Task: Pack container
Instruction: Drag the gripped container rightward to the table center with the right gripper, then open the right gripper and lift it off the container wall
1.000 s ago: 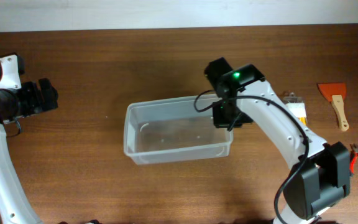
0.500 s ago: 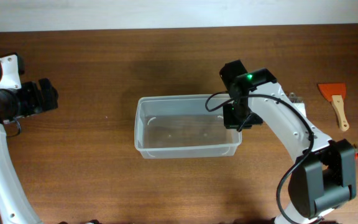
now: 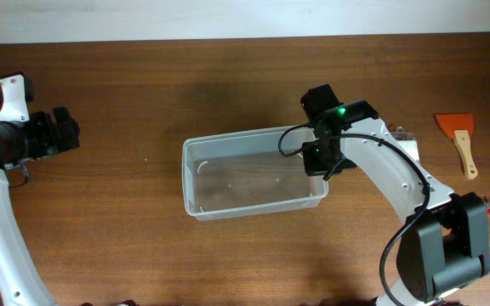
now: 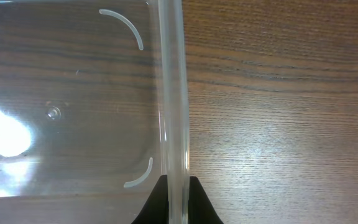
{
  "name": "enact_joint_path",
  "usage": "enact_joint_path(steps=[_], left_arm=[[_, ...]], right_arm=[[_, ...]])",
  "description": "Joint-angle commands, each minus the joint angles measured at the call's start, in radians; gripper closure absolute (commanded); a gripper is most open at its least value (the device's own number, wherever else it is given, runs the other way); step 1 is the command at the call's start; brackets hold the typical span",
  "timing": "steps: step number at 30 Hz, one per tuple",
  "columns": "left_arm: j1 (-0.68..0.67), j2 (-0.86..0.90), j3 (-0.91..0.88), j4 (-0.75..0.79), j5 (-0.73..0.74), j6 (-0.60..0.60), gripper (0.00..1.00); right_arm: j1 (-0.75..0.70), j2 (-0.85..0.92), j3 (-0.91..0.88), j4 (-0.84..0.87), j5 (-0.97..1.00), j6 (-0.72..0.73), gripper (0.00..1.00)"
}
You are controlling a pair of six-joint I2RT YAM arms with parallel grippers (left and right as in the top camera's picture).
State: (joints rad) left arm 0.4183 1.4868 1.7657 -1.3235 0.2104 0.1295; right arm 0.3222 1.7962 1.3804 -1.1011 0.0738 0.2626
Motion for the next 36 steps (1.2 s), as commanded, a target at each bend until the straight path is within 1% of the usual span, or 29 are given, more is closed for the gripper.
enact_joint_path(steps=[1, 7, 15, 23, 36], left_arm=[[0.003, 0.006, 0.021, 0.0, 0.012, -0.009, 0.01], [0.003, 0.005, 0.021, -0.003, 0.011, -0.009, 0.01], [0.003, 0.005, 0.021, -0.003, 0.011, -0.009, 0.01], [0.003, 0.006, 0.021, -0.002, 0.011, -0.009, 0.01], [0.003, 0.006, 0.021, 0.007, 0.011, -0.009, 0.01]], right_arm=[[-0.001, 0.005, -0.021, -0.021, -0.019, 0.041, 0.96], [-0.001, 0.005, -0.021, -0.048, -0.026, 0.098, 0.96], [-0.001, 0.005, -0.04, -0.052, -0.075, 0.124, 0.96], [0.0, 0.005, -0.114, 0.026, -0.07, 0.123, 0.96], [0.0, 0.005, -0.114, 0.051, -0.07, 0.108, 0.96]])
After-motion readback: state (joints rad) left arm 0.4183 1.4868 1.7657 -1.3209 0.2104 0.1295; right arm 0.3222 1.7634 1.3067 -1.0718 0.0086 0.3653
